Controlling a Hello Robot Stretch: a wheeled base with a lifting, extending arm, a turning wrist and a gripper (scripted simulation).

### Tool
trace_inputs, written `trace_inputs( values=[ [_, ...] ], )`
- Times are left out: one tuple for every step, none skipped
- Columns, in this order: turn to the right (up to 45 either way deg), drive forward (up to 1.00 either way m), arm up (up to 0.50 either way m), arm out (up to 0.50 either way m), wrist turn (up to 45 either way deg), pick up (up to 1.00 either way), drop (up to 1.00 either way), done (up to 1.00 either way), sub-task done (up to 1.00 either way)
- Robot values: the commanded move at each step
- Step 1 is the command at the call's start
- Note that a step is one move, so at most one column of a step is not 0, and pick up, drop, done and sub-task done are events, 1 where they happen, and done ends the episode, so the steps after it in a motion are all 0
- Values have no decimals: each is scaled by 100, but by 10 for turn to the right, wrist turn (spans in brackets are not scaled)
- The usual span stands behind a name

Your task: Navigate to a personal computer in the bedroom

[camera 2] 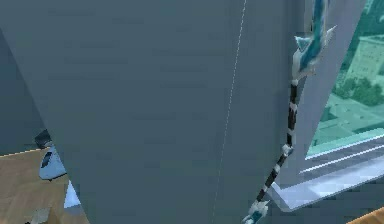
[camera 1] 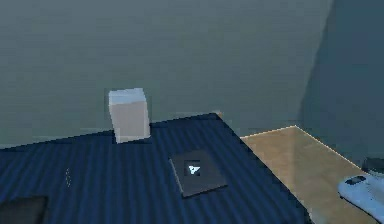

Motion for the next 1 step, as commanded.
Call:
trace_inputs(
  values=[
    [0, 0, 0, 0, 0, 0, 0, 100, 0]
  ],
)
